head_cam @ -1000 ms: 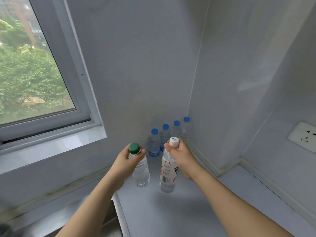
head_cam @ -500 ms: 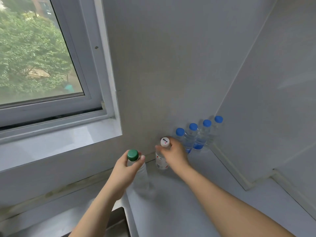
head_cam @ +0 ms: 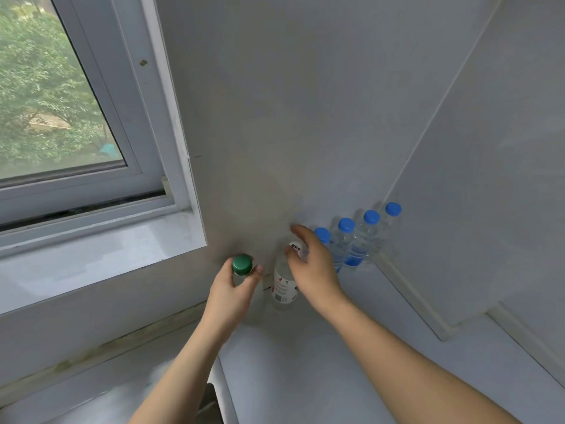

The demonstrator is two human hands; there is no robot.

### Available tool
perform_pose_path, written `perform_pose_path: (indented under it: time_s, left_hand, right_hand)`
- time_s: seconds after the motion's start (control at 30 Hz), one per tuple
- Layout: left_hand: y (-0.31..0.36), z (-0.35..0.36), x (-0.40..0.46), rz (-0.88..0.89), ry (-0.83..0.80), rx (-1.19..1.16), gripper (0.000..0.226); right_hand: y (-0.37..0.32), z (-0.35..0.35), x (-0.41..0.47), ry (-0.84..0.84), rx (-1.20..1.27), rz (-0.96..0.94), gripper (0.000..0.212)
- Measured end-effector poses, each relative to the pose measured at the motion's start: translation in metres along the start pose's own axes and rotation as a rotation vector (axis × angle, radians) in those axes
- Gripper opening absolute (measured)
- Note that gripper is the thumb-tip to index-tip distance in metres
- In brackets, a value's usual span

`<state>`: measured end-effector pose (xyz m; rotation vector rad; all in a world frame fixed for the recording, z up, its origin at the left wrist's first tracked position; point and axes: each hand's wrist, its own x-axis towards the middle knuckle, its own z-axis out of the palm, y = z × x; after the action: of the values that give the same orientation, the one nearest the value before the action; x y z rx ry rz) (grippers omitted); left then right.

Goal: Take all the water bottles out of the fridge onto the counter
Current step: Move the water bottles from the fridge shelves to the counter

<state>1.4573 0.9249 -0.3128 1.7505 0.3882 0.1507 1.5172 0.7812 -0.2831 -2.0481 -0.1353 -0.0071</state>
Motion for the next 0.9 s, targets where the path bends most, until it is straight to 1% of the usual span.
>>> perform_pose_path:
  time_s: [0.07, 0.13, 0.23, 0.33, 0.4, 0.47, 0.53, 0.6, 0.67, 0.7, 0.77, 0.9]
  left_hand:
    - [0.002, 0.006, 0.006, -0.012, 0.003, 0.014, 0.011]
    - [0.005, 0.014, 0.010, -0.007, -0.025, 0.051, 0.020]
    - [0.010, 0.024, 0.012, -0.006, -0.027, 0.093, 0.026]
    - [0.012, 0.029, 0.012, -0.044, -0.019, 0.114, 0.034]
    - [0.014, 0.030, 0.009, -0.073, -0.021, 0.125, 0.048]
    - [0.016, 0.030, 0.004, -0.059, 0.006, 0.149, 0.062]
    - [0.018, 0.031, -0.005, 0.036, 0.098, 0.199, 0.069]
    - [0.020, 0.035, -0.018, 0.198, 0.218, 0.278, 0.066]
    - [0.021, 0.043, -0.029, 0.393, 0.292, 0.353, 0.060]
    - [0.022, 0.048, -0.034, 0.489, 0.294, 0.380, 0.058]
    - [0.024, 0.060, -0.041, 0.639, 0.237, 0.418, 0.058]
    - [0.029, 0.090, -0.052, 0.825, 0.125, 0.492, 0.056]
  right_hand:
    - [0.004, -0.010, -0.010, 0.058, 0.016, -0.023, 0.040]
    - [0.009, -0.019, -0.021, 0.103, 0.021, -0.032, 0.039]
    - [0.015, -0.031, -0.036, 0.126, 0.000, -0.052, 0.037]
    - [0.021, -0.042, -0.049, 0.126, -0.043, -0.025, 0.037]
    - [0.023, -0.051, -0.057, 0.116, -0.081, 0.014, 0.039]
    - [0.023, -0.060, -0.063, 0.105, -0.095, 0.045, 0.041]
    - [0.021, -0.068, -0.070, 0.108, -0.105, 0.063, 0.041]
    - [0.022, -0.075, -0.077, 0.117, -0.121, 0.079, 0.042]
    - [0.025, -0.080, -0.085, 0.128, -0.143, 0.098, 0.045]
    - [0.027, -0.084, -0.090, 0.134, -0.153, 0.112, 0.046]
    - [0.032, -0.093, -0.100, 0.149, -0.169, 0.150, 0.050]
    - [0.043, -0.119, -0.122, 0.209, -0.213, 0.200, 0.053]
